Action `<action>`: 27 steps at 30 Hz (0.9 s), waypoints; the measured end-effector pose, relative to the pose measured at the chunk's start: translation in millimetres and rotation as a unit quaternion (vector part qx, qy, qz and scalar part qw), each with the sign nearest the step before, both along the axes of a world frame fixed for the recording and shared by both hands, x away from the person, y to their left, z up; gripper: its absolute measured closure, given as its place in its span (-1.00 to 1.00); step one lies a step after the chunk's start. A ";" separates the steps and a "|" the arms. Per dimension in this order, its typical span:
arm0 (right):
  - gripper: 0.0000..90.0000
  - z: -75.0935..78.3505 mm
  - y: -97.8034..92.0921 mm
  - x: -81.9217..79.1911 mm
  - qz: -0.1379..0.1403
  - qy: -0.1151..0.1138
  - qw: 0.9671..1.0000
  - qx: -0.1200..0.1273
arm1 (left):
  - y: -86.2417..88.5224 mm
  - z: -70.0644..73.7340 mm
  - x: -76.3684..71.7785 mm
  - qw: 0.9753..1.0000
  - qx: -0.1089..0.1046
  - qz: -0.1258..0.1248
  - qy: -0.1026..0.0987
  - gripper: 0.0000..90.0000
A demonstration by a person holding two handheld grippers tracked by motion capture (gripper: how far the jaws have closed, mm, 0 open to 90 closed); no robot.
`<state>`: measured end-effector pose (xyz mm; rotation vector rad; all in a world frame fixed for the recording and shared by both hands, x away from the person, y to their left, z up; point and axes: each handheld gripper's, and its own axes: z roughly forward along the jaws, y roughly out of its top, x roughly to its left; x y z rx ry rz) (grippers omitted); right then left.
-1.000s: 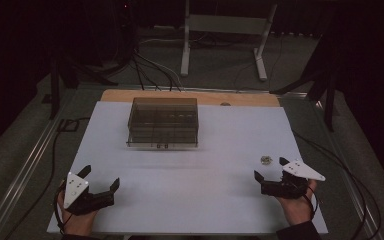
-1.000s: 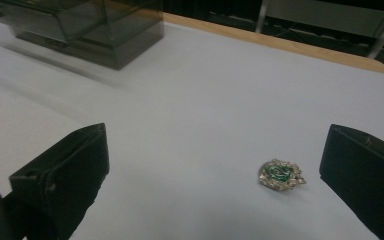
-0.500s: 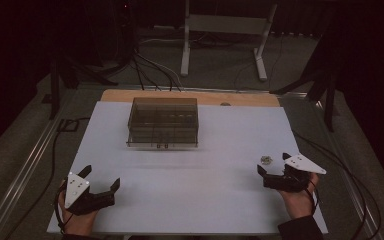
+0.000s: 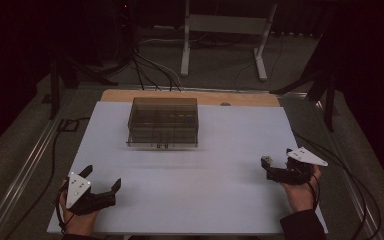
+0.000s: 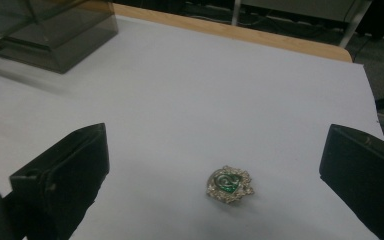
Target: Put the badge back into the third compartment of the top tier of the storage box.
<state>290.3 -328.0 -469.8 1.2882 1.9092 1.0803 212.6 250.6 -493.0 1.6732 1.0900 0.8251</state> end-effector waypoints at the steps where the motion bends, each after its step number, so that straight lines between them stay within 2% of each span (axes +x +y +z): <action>1: -1.00 0.0 0.0 0.0 0.000 0.000 1.000 0.000 | 0.0 0.0 0.0 1.000 0.000 0.000 0.000 -0.99; 17: -1.00 -12.6 -10.0 24.4 -0.029 0.032 0.999 0.000 | -0.5 -0.1 -0.4 1.000 0.004 -0.002 0.000 -0.99; 27: -0.93 -22.4 -13.6 37.6 -0.044 0.069 0.997 -0.011 | -0.6 -0.2 -0.6 1.000 0.004 -0.002 0.000 -0.99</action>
